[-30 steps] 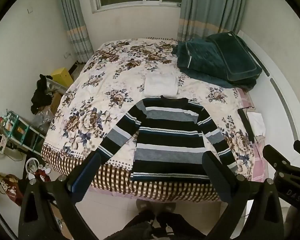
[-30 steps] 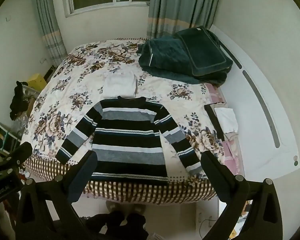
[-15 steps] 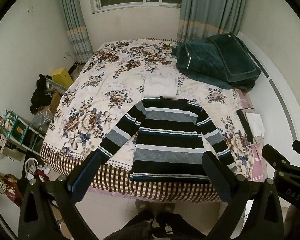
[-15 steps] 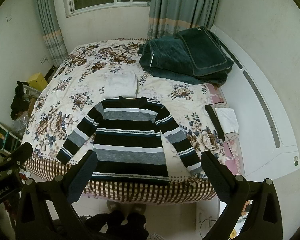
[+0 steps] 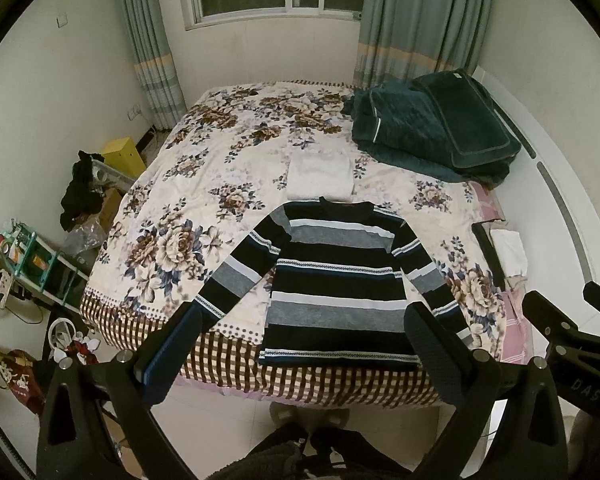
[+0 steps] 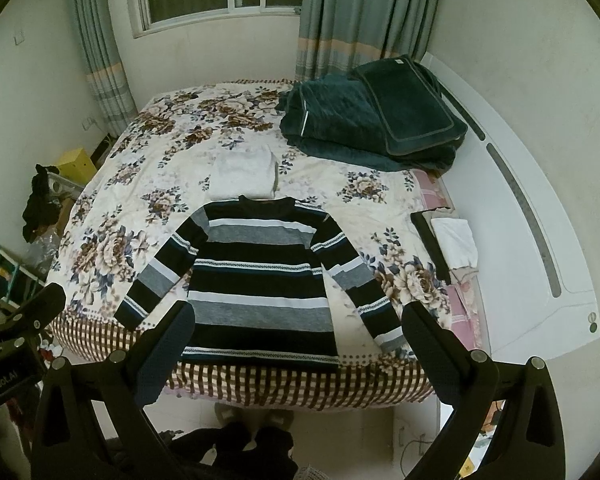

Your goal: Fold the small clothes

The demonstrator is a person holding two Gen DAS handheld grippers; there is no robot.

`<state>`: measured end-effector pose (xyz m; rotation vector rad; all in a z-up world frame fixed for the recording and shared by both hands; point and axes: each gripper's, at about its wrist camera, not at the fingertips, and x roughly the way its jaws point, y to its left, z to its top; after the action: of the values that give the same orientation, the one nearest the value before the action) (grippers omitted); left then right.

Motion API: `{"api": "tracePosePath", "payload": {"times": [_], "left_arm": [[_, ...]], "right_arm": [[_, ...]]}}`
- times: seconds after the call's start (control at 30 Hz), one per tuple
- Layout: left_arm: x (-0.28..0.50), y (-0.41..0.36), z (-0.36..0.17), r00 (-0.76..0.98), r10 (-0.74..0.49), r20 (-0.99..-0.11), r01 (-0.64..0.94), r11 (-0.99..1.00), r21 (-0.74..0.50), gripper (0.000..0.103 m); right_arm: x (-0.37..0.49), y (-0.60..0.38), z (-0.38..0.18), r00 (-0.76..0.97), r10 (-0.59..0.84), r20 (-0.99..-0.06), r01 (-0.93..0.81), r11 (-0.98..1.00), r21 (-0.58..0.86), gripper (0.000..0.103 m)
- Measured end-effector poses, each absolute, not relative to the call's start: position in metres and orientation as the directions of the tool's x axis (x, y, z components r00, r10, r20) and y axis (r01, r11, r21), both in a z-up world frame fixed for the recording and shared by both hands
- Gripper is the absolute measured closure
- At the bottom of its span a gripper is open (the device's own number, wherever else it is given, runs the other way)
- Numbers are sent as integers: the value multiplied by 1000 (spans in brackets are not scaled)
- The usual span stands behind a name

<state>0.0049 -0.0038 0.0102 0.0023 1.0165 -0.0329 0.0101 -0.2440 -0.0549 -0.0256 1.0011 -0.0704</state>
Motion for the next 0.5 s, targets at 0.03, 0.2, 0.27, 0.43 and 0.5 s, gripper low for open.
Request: {"api": "tracePosePath", "payload": {"times": [0.03,0.2,0.27,0.43,0.5], "left_arm": [[7,-2,17,527,-27,-849,28,1000,-15,0],[8,-2,18,528,-28,-849,27,1000,-16,0],[8,-2,18,528,-28,-849,27,1000,-16,0],[9,-1,21,529,-23,-849,21,1000,-14,0],[8,0,21,530,-24,-848,22,1000,-14,0]], "right_arm": [[10,-244,-55,538,-70,-840,48,997,-52,0],[11,-234,-49,543,-66,-837,45,998,-49,0],[11,-235,-49,544,-63,-837,44,998,-47,0],[10,-235,-49,544,-63,-837,44,998,-47,0],[10,-234,-48,544,-62,-837,43,998,-46,0]]}}
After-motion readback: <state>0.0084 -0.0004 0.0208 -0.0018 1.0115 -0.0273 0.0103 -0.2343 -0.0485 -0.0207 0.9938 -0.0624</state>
